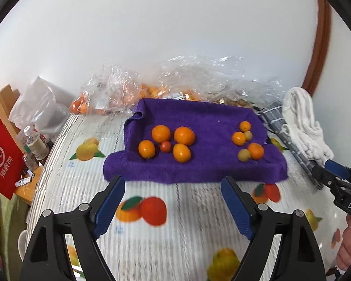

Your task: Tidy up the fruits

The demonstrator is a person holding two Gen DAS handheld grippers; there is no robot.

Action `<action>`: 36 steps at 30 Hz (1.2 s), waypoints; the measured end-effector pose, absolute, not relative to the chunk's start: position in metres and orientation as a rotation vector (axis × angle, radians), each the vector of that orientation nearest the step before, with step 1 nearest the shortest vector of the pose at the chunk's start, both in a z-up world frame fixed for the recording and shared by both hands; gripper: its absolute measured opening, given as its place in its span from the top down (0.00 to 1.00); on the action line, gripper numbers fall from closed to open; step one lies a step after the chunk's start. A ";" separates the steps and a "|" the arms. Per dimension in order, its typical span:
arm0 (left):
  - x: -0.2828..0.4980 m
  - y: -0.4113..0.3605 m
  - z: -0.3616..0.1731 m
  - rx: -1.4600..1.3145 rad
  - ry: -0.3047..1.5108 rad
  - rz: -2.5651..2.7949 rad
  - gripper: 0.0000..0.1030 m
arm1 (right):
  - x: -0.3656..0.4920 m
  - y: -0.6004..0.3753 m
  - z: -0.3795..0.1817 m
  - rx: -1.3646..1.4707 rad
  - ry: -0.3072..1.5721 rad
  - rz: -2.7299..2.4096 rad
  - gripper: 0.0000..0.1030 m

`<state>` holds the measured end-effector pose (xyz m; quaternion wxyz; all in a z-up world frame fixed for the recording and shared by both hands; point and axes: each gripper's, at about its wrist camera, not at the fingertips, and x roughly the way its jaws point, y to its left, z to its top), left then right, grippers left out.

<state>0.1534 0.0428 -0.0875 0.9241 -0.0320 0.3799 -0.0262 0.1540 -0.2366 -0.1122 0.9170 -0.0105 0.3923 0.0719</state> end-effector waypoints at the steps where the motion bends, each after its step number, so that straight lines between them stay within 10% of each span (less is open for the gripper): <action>1: 0.146 0.044 -0.084 -0.065 0.768 -0.054 0.16 | 0.147 -0.238 -0.109 -0.023 0.799 0.146 0.41; 10: 0.081 0.037 -0.050 -0.081 0.658 -0.068 0.06 | 0.078 -0.243 -0.081 -0.032 0.665 0.124 0.03; 36: 0.025 0.013 -0.026 -0.052 0.574 -0.046 0.02 | 0.021 -0.266 -0.061 -0.015 0.636 0.068 0.01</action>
